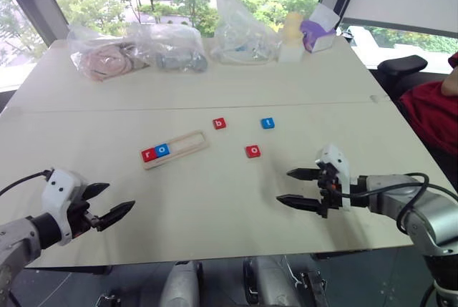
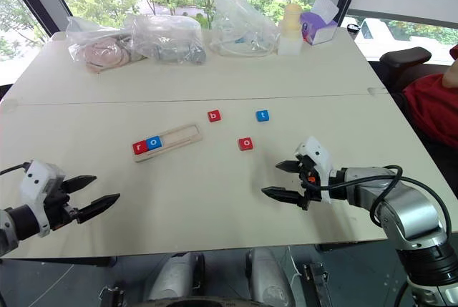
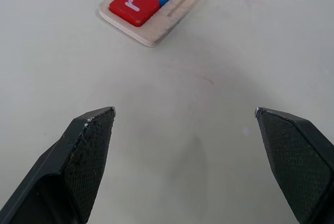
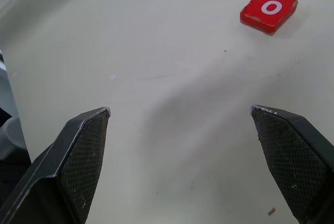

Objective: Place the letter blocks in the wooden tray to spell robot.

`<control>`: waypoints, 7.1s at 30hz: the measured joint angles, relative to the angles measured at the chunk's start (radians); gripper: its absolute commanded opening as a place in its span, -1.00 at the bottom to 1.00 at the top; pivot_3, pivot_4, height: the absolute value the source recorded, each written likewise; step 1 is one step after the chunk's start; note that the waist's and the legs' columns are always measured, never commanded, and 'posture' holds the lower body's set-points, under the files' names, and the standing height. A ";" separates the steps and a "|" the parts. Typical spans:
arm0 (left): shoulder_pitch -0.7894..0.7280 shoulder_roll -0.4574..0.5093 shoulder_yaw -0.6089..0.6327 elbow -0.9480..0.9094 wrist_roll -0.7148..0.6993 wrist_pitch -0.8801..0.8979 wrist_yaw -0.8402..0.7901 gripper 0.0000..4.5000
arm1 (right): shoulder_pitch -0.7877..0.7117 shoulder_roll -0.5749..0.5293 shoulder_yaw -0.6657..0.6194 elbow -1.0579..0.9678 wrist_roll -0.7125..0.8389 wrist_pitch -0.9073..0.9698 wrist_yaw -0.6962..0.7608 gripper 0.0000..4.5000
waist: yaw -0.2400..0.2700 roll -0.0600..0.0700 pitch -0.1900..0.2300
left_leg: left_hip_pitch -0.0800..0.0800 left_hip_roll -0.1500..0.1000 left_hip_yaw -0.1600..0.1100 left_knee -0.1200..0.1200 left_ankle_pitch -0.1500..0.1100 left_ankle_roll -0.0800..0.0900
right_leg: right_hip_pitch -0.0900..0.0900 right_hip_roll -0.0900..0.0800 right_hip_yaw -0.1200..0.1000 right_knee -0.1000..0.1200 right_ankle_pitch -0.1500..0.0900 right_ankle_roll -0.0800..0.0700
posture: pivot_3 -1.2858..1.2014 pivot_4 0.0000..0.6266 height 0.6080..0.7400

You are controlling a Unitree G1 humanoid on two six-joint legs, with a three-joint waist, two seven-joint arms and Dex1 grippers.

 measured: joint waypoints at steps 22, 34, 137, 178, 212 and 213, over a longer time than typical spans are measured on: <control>-0.033 -0.013 -0.041 0.062 0.058 -0.023 0.040 1.00 | 0.007 0.036 0.015 -0.026 -0.001 0.004 -0.052 0.98 | 0.000 0.000 0.000 | 0.000 0.000 0.000 0.000 0.000 0.000 | 0.000 0.000 0.000 0.000 0.000 0.000 | 0.03 -0.52 1.00; -0.072 0.011 -0.041 0.127 0.044 -0.029 0.004 1.00 | 0.000 0.063 0.022 -0.018 -0.026 -0.003 -0.080 0.98 | 0.000 0.000 0.000 | 0.000 0.000 0.000 0.000 0.000 0.000 | 0.000 0.000 0.000 0.000 0.000 0.000 | 0.03 -0.52 1.00; -0.416 0.019 -0.006 0.093 0.016 0.108 -0.047 0.98 | -0.905 0.964 0.093 1.304 -0.468 -0.376 -0.741 1.00 | -0.042 0.003 -0.008 | -0.003 0.004 -0.004 -0.001 0.002 -0.003 | -0.010 0.009 0.001 0.014 0.003 0.000 | 0.03 -0.52 1.00; -0.816 -0.145 -0.660 0.318 0.128 -0.111 -0.181 1.00 | -0.133 0.896 -0.124 -0.235 -0.524 0.619 -0.930 -0.48 | -0.029 0.003 -0.008 | -0.003 0.003 -0.005 -0.003 0.003 -0.004 | -0.009 0.013 0.003 0.010 0.002 -0.001 | 0.03 -0.52 1.00; -0.692 -0.067 -0.703 0.076 0.108 -0.028 -0.177 1.00 | -0.273 0.097 0.139 0.693 -0.467 -0.812 0.250 0.98 | -0.026 0.004 -0.004 | -0.001 0.003 -0.004 -0.001 0.001 0.000 | -0.002 0.014 0.004 0.001 0.003 0.001 | 0.03 -0.52 1.00; -0.688 -0.067 -0.702 0.076 0.107 -0.021 -0.172 1.00 | -0.285 0.102 0.140 0.718 -0.467 -0.827 0.260 0.98 | -0.025 0.004 -0.004 | -0.001 0.003 -0.004 -0.001 0.001 0.000 | -0.002 0.014 0.004 0.001 0.003 0.001 | 0.03 -0.52 1.00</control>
